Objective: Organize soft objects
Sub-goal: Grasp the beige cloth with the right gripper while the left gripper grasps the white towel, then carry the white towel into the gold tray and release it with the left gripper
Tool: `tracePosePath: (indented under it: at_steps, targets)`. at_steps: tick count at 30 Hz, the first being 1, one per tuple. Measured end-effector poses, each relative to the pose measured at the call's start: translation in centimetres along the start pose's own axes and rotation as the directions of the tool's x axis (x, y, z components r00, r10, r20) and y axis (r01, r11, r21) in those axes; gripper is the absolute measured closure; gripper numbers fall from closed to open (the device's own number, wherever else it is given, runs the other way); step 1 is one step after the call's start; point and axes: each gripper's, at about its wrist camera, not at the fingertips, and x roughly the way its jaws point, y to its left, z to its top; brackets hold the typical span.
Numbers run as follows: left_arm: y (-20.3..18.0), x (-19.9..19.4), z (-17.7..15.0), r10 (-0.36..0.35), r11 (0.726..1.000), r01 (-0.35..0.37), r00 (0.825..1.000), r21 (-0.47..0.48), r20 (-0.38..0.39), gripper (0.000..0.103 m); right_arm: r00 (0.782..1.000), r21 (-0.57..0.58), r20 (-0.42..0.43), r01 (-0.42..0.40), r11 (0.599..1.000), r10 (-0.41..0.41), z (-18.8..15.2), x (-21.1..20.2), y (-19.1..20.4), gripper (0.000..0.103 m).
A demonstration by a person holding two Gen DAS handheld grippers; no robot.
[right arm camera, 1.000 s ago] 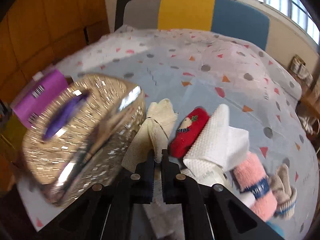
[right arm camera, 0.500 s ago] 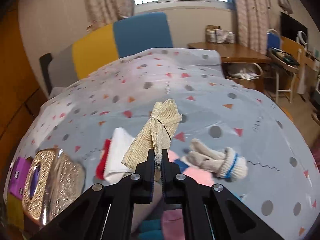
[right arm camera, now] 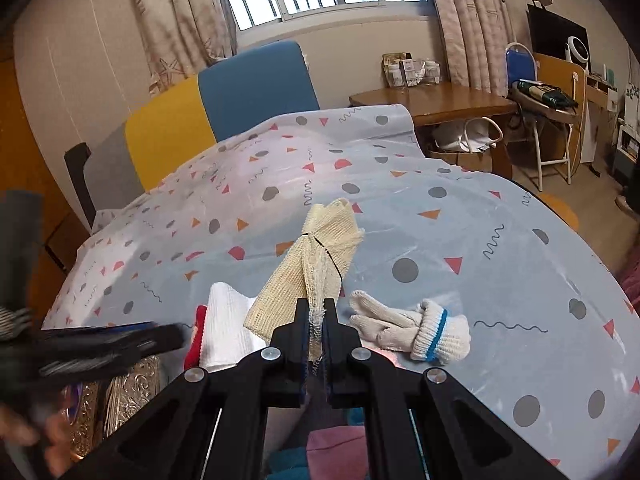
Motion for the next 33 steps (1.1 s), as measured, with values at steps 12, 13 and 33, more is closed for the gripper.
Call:
tracePosePath:
  at_steps: [12,13,33]
  targets:
    - [-2.0,6.9,2.0,0.155,0.970,-0.145,0.987,0.194,-0.036,0.088,1.000,-0.018,0.015,-0.015,1.000,0.015,0.1,-0.2,0.4,0.099]
    - [-1.9,6.5,1.8,0.142,0.972,-0.134,0.990,0.192,-0.027,0.088,1.000,-0.018,0.011,-0.015,1.000,0.015,0.1,-0.1,0.4,0.099]
    - [6.6,-9.0,4.2,0.124,0.991,-0.115,0.975,-0.064,0.182,0.096,0.996,-0.196,-0.063,-0.071,0.978,0.059,-1.6,1.6,3.9,0.099]
